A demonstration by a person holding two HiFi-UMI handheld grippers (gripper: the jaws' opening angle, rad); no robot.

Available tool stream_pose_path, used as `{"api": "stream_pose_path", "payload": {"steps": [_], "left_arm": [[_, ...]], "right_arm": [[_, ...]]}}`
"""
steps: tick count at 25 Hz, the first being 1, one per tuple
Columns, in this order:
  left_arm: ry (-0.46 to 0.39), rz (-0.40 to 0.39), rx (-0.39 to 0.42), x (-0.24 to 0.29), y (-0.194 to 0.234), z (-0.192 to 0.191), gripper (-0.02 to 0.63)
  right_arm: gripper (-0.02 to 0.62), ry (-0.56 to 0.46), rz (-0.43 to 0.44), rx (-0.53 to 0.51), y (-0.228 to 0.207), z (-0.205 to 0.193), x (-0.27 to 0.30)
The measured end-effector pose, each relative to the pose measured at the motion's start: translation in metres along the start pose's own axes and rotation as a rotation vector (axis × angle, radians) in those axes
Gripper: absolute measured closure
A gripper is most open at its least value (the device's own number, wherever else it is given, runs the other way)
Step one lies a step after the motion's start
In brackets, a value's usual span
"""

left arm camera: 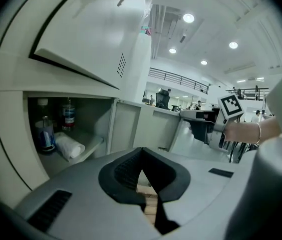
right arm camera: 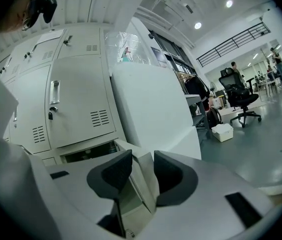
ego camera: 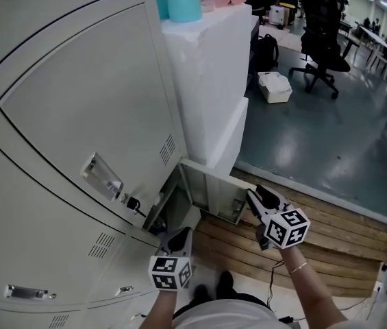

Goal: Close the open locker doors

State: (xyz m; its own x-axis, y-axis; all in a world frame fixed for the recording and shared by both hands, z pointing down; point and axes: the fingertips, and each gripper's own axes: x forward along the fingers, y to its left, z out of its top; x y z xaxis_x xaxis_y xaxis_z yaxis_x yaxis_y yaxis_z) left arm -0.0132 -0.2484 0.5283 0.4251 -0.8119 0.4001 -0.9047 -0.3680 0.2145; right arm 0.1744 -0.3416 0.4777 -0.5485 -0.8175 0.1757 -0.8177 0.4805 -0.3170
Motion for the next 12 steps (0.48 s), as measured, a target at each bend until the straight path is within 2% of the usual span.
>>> {"api": "stream_pose_path", "payload": {"steps": [12], "left_arm": [[-0.015, 0.025, 0.01, -0.065, 0.021, -0.015, 0.586]], "right_arm": [[0.482, -0.002, -0.005, -0.035, 0.075, -0.031, -0.033]]}}
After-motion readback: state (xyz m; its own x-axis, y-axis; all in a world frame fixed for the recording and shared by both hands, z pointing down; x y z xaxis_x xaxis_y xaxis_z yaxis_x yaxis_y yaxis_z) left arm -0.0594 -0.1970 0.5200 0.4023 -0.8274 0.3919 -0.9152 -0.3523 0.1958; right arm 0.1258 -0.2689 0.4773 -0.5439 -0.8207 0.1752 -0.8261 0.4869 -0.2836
